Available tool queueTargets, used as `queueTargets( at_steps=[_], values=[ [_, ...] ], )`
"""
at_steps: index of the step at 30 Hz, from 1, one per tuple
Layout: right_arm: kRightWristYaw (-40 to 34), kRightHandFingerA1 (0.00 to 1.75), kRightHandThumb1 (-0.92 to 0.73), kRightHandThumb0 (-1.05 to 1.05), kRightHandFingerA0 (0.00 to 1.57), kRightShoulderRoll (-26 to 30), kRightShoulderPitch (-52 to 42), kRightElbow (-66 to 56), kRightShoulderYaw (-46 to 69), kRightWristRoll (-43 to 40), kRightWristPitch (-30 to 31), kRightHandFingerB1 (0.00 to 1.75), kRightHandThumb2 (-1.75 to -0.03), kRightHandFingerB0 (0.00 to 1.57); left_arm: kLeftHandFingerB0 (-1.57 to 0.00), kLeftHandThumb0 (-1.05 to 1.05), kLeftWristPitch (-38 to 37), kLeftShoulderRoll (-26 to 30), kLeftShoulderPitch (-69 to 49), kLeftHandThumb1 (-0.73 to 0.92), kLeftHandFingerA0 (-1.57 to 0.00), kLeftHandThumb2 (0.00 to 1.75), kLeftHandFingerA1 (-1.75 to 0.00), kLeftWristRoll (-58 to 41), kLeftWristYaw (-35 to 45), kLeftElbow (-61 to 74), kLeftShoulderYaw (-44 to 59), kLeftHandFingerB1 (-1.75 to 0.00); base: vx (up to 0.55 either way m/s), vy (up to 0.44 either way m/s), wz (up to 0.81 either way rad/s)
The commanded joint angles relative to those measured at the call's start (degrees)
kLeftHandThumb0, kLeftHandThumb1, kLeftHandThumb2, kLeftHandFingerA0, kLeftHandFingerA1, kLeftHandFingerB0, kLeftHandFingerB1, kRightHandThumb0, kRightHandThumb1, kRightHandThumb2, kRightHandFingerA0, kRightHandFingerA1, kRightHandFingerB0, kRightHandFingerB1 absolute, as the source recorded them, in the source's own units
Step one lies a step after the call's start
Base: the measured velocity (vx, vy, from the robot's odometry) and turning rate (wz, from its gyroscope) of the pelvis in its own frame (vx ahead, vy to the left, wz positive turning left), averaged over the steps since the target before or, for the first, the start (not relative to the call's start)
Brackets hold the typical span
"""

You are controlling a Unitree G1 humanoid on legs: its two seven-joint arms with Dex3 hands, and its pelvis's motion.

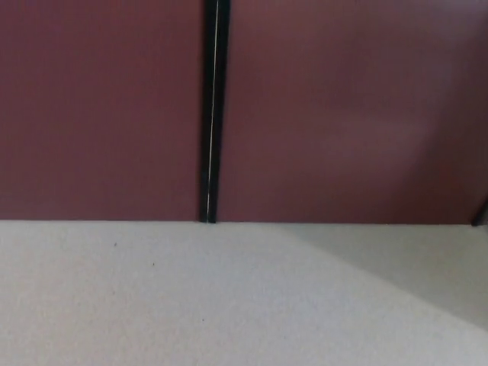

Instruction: The robot walks towards the door handle and put its right hand on it and twist the handle

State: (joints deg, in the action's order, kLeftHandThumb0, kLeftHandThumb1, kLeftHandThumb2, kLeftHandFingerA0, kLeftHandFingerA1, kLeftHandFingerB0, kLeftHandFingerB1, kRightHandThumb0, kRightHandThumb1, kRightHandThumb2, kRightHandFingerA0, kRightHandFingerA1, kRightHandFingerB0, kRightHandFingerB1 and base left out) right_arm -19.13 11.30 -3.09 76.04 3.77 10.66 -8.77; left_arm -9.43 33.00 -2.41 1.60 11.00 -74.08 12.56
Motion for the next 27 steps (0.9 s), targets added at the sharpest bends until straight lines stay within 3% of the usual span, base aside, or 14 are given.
queueTargets(
  at_steps=[1, 4, 5, 11, 18, 27],
  values=[
    [1.04, 0.47, -0.53, -0.40, 0.37, 0.81, -0.21, -0.07, -0.48, 0.05, -0.36, 0.43, -0.71, 0.32, -0.33, -0.12, -0.21, -0.05, 0.25, 0.66, -0.60, 0.59, -0.46, 0.18, 0.76, -0.03, -0.65, -0.36, 0.28, -0.237, -0.36],
    [1.11, 0.47, -0.53, -0.40, 0.37, 0.86, -0.22, -0.03, -0.65, -0.06, -0.45, 0.43, -0.71, 0.32, -0.33, -0.12, -0.21, -0.01, 0.32, 0.66, -0.60, 0.59, -0.46, 0.15, 0.78, -0.11, -0.80, -0.36, 0.26, -0.207, 0.09],
    [1.74, 0.42, -0.61, -0.32, 0.45, 0.81, -0.22, 0.51, -0.11, -0.57, -0.60, 0.34, -0.57, 0.35, -0.36, -0.13, -0.14, -0.01, 0.37, 0.66, -0.60, 0.59, -0.46, 0.20, 0.78, -0.17, -0.88, -0.36, 0.26, -0.193, 0.08],
    [2.71, 0.45, -0.61, -0.28, 0.51, 0.63, 0.12, 0.69, 0.67, -1.29, -0.49, 0.36, -0.59, 0.35, -0.39, -0.13, -0.31, -0.10, 0.62, 0.66, -0.60, 0.59, -0.47, 0.49, 0.64, -0.28, -1.46, -0.37, 0.20, 0.029, -0.07],
    [3.40, 0.50, -0.62, -0.24, 0.61, 0.30, -0.51, 0.59, 1.86, -1.61, -1.47, 0.37, -0.58, 0.36, -0.42, -0.13, -0.84, 0.19, 0.24, 0.66, -0.61, 0.59, -0.47, 0.86, 0.54, -0.22, -2.38, -0.38, 0.25, 0.256, -0.07],
    [4.21, 0.46, -0.62, -0.24, 0.54, 0.35, -0.54, 0.68, 1.50, -0.94, -1.36, 0.38, -0.58, 0.41, -0.44, -0.14, -0.85, 0.35, 0.30, 0.65, -0.61, 0.59, -0.46, 0.73, 0.45, -0.05, -3.14, -0.39, 0.17, 0.074, 0.04]
  ],
)
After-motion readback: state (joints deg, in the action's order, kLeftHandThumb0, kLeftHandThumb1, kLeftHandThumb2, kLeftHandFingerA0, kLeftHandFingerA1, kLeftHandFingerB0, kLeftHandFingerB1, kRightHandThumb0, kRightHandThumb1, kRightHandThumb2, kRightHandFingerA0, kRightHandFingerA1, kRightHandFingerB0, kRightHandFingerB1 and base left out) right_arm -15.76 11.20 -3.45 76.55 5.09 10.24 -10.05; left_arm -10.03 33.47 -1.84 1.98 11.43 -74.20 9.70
